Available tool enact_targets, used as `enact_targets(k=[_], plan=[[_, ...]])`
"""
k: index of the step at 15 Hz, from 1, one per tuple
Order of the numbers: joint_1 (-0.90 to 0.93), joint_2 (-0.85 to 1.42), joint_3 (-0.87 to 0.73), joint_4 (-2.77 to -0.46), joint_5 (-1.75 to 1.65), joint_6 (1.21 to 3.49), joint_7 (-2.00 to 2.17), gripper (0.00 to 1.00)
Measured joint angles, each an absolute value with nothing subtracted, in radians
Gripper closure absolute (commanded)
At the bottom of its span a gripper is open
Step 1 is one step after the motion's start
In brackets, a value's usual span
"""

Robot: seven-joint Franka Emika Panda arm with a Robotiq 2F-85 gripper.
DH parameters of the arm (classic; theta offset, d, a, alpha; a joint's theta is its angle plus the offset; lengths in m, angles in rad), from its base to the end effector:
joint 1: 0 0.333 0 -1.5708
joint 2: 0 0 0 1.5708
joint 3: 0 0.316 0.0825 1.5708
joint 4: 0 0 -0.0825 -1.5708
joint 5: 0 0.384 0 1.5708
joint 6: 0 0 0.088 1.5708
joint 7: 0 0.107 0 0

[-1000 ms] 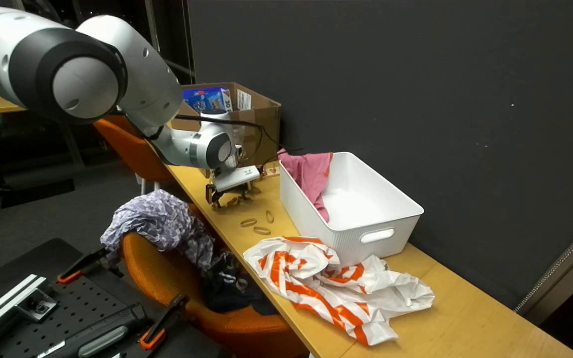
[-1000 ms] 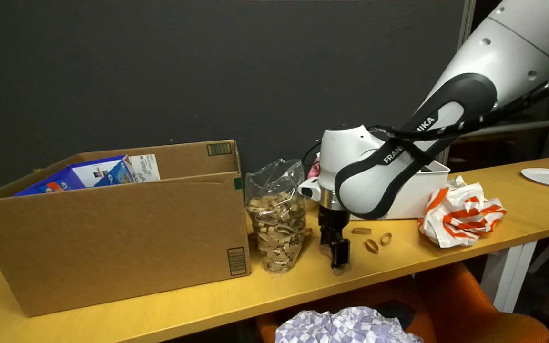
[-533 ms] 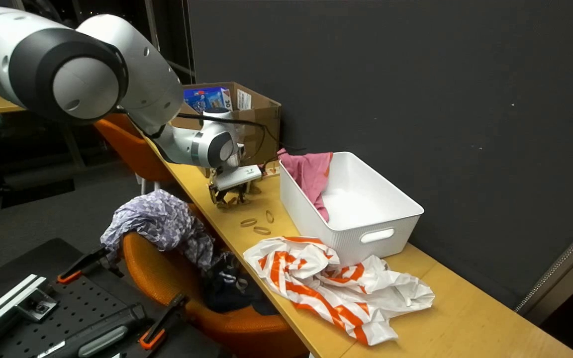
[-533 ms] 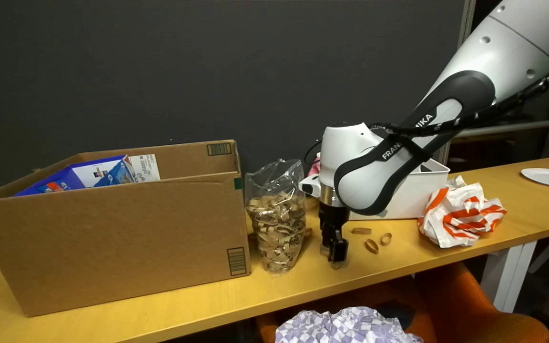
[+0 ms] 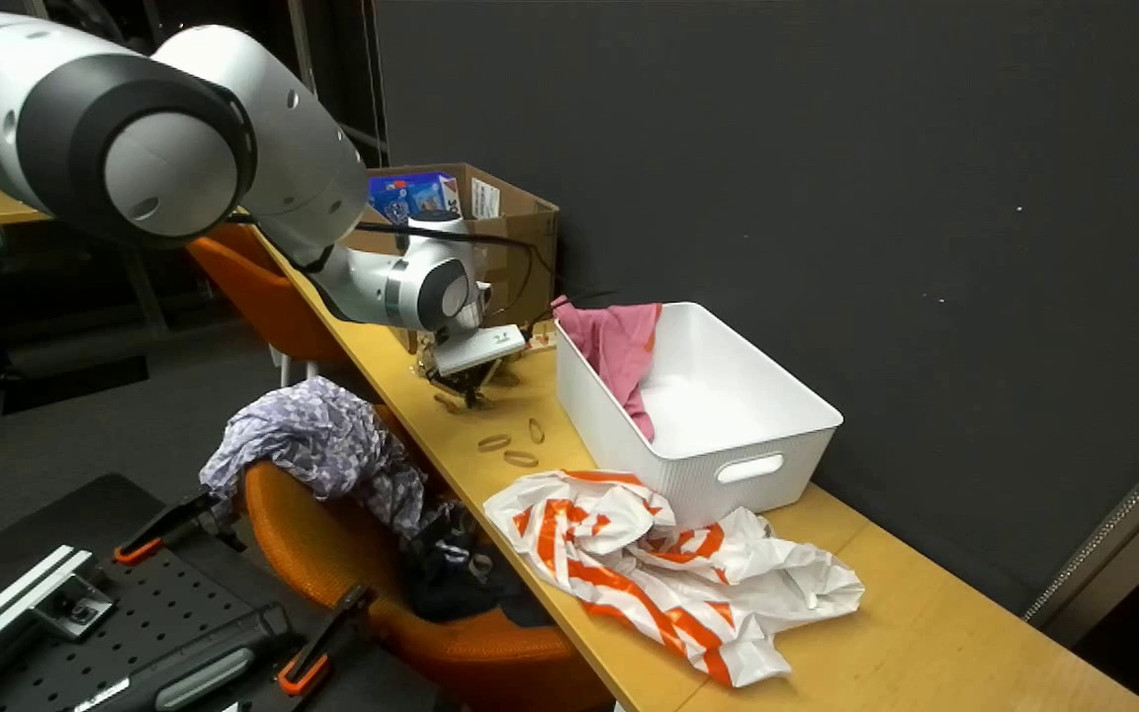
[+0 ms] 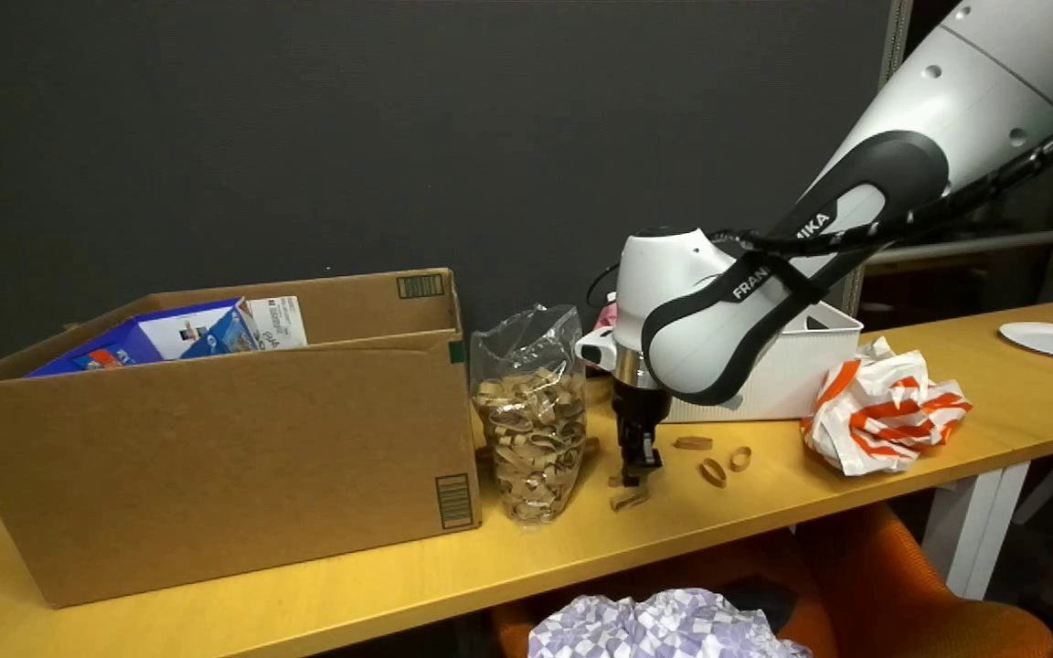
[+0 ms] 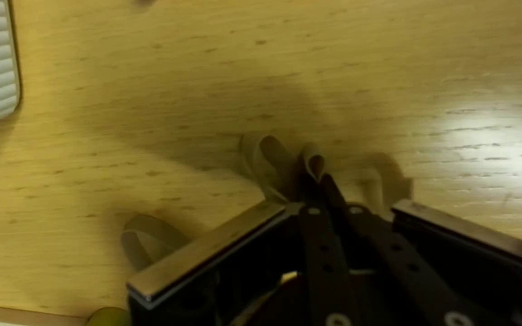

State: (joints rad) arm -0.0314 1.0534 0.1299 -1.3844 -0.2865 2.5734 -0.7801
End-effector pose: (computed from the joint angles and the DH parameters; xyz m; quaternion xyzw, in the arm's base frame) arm 0.7274 0.0566 0.0884 0.8661 0.4934 0.0594 0.0546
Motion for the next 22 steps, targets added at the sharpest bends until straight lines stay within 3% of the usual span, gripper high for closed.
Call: enact_targets(k=[15,16,18,22], plan=[[0.023,0.929,0.104,-1.554,-0.29,2.584,-0.613,0.99],[0.027,0.922,0.102,-1.57,-0.291,2.584,-0.602,0.72],[0.032,0.919,0.099,-1.592,-0.292,2.585,-0.584,0.64],[0.032,0.919,0.091,-1.615,-0.293,2.592,-0.575,0.35]])
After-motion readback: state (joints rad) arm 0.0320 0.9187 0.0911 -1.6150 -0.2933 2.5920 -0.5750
